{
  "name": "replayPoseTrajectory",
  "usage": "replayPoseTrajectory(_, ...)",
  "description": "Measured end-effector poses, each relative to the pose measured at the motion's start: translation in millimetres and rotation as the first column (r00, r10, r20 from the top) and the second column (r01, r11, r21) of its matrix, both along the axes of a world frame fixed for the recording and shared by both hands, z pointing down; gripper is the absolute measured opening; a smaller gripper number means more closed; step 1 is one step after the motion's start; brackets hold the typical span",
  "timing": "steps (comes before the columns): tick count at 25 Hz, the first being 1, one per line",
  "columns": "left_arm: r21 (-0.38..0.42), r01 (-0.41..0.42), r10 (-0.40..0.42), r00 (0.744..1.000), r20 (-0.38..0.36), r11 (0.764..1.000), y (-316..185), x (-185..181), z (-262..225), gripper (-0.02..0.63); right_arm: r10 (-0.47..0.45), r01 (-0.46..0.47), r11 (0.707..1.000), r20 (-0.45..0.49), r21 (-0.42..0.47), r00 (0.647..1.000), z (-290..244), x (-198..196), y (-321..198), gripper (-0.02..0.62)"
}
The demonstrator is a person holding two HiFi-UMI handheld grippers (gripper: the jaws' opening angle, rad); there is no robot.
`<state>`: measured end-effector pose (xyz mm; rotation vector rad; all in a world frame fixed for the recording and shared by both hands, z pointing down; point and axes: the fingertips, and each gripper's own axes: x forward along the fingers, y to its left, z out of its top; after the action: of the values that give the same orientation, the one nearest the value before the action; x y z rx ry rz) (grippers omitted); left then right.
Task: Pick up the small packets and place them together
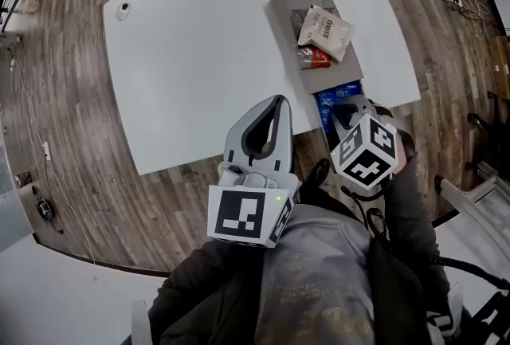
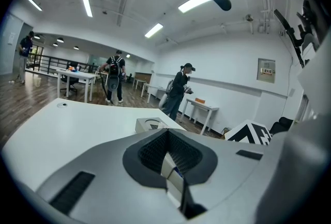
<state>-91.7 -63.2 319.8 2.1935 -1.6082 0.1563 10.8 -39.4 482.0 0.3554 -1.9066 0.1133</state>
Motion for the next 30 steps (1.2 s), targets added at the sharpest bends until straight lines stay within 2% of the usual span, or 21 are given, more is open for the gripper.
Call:
replayPoseTrajectory(13,0.065,-0.032,0.031,0.999,0.021,0.997,17,26,-25,0.003,0.05,-0.055,0.998,0.127,0.037,0.991,-35,10,19,0.021)
replayPoseTrajectory(19,0.116,-0.039,0.034,0.999,0.042,0.992,30,37,-46,0.003,0.03,-0.047,0.994,0.18,0.094,0.983,-64,9,27,0.021)
replayPoseTrajectory(24,0.155,-0.043,0.036,0.998,0.049,0.987,43,46,-61,0.003,0.002,-0.044,0.983,0.234,0.176,0.972,-103,5,29,0.021)
replayPoseTrajectory(30,0.123,-0.036,0.031,0.999,0.039,0.992,57,47,-50,0.003,0.022,-0.054,0.987,0.207,0.15,0.978,-86,11,43,0.009)
